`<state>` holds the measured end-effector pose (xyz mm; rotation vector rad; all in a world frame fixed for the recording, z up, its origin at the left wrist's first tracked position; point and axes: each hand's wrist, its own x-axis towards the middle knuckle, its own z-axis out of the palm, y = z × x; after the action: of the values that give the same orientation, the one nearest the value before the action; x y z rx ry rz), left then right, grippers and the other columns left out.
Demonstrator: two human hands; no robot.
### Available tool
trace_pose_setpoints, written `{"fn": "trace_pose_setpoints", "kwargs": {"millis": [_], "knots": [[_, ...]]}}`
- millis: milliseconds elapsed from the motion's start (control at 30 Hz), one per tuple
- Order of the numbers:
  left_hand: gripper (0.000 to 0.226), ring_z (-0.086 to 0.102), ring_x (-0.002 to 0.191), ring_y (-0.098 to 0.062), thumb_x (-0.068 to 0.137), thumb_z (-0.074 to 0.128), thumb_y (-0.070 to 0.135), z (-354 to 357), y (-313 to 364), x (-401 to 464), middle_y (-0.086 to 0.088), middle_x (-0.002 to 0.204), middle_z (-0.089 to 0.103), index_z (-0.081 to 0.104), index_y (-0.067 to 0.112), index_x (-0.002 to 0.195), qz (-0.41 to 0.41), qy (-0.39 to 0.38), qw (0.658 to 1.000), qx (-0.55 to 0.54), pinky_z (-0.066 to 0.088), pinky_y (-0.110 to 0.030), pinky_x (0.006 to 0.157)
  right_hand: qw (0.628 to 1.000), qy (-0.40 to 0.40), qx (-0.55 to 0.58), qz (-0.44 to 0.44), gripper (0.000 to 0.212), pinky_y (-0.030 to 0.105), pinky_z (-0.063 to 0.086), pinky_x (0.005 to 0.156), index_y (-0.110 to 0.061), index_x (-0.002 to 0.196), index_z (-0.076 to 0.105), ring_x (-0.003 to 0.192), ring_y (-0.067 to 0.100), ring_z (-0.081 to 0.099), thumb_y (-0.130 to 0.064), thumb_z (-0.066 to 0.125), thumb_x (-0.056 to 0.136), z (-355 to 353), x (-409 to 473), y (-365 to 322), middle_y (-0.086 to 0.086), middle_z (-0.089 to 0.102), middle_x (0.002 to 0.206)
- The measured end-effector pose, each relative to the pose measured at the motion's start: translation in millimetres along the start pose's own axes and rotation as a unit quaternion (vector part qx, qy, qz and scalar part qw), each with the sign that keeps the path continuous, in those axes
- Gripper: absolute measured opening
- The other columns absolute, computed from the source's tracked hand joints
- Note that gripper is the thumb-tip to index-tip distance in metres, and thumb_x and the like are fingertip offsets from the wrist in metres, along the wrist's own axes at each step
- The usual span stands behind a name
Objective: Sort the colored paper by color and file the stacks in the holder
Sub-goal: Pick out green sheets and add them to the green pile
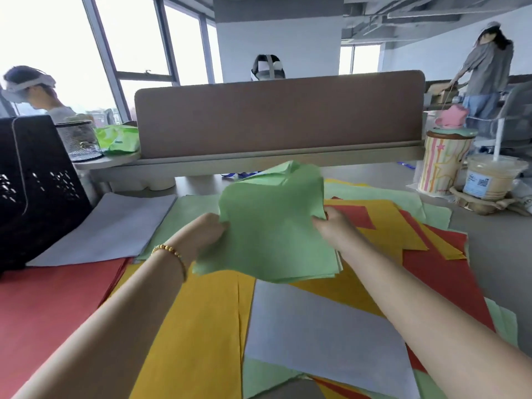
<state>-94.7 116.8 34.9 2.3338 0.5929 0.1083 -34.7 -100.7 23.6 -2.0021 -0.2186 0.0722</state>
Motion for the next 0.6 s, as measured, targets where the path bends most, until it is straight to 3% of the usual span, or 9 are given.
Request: {"fn": "trace_pose_setpoints", "kwargs": {"millis": [133, 200, 267, 300, 400, 467, 533, 600], "knots": [[0.021, 0.06, 0.093, -0.029, 0.095, 0.044, 0.015, -30.2, -37.0, 10.8, -0.016, 0.105, 0.064, 0.061, 0.004, 0.094, -0.033, 0.038, 0.998, -0.035, 0.046, -0.033, 0.085, 0.999, -0.045, -0.017, 0.005, 0.034, 0.025, 0.04, 0.065, -0.006, 0.125, 0.051, 0.099, 0.028, 0.059, -0.022, 0.049, 0.095, 46.5, 22.7, -25.0, 0.011, 0.059, 0.119], [0.018, 0.061, 0.09, -0.028, 0.095, 0.044, 0.016, -42.4, -51.7, 18.1, -0.015, 0.103, 0.064, 0.059, 0.007, 0.089, -0.052, 0.06, 0.993, -0.081, 0.049, -0.035, 0.087, 0.996, -0.077, 0.031, 0.031, 0.039, 0.028, 0.048, 0.078, -0.004, 0.126, 0.05, 0.101, 0.026, 0.059, -0.024, 0.053, 0.093, 67.6, 32.6, -29.9, 0.012, 0.059, 0.122], [0.018, 0.062, 0.091, -0.029, 0.095, 0.045, 0.016, -51.3, -64.3, 27.1, -0.018, 0.106, 0.065, 0.059, 0.006, 0.095, -0.068, 0.081, 0.988, -0.114, 0.05, -0.037, 0.088, 0.991, -0.11, 0.051, 0.065, 0.039, 0.039, 0.047, 0.096, -0.004, 0.125, 0.052, 0.11, 0.029, 0.057, -0.024, 0.056, 0.092, 86.4, 40.0, -29.0, 0.012, 0.059, 0.124], [0.017, 0.062, 0.089, -0.029, 0.094, 0.045, 0.016, -53.8, -69.9, 31.7, -0.018, 0.107, 0.065, 0.059, 0.006, 0.096, -0.066, 0.089, 0.986, -0.125, 0.05, -0.037, 0.086, 0.989, -0.122, 0.04, 0.073, 0.033, 0.038, 0.046, 0.095, -0.004, 0.12, 0.054, 0.109, 0.028, 0.057, -0.02, 0.056, 0.092, 95.5, 43.1, -27.2, 0.011, 0.06, 0.121], [0.016, 0.061, 0.084, -0.028, 0.093, 0.051, 0.015, -57.4, -80.3, 44.2, -0.018, 0.11, 0.063, 0.055, 0.008, 0.107, -0.058, 0.103, 0.981, -0.155, 0.052, -0.034, 0.079, 0.992, -0.105, 0.033, 0.059, 0.024, 0.028, 0.043, 0.073, -0.008, 0.117, 0.054, 0.096, 0.024, 0.055, -0.01, 0.044, 0.095, 119.1, 54.3, -25.6, 0.009, 0.06, 0.112], [0.04, 0.059, 0.073, -0.022, 0.091, 0.055, 0.014, -59.0, -87.1, 53.1, -0.012, 0.107, 0.057, 0.042, 0.014, 0.129, -0.065, 0.098, 0.979, -0.167, 0.053, -0.028, 0.059, 0.993, -0.084, 0.053, 0.057, 0.032, 0.028, 0.042, 0.072, -0.009, 0.126, 0.049, 0.097, 0.025, 0.053, -0.008, 0.037, 0.097, 134.3, 62.4, -28.8, 0.009, 0.057, 0.115], [0.053, 0.054, 0.068, -0.016, 0.09, 0.052, 0.006, -62.4, -95.0, 62.3, -0.009, 0.106, 0.052, 0.036, 0.019, 0.138, -0.063, 0.107, 0.982, -0.143, 0.049, -0.019, 0.043, 0.993, -0.074, 0.056, 0.068, 0.038, 0.029, 0.043, 0.075, -0.008, 0.133, 0.044, 0.103, 0.026, 0.053, -0.005, 0.035, 0.096, 149.9, 70.4, -33.0, 0.011, 0.055, 0.124], [0.045, 0.056, 0.075, -0.023, 0.087, 0.042, -0.002, -66.0, -105.0, 70.0, -0.013, 0.113, 0.054, 0.05, 0.014, 0.129, -0.043, 0.144, 0.985, -0.08, 0.05, -0.021, 0.049, 0.995, -0.08, 0.011, 0.056, 0.04, 0.025, 0.041, 0.063, -0.007, 0.134, 0.043, 0.099, 0.026, 0.055, -0.005, 0.037, 0.095, 164.2, 77.9, -35.0, 0.011, 0.055, 0.125]]}}
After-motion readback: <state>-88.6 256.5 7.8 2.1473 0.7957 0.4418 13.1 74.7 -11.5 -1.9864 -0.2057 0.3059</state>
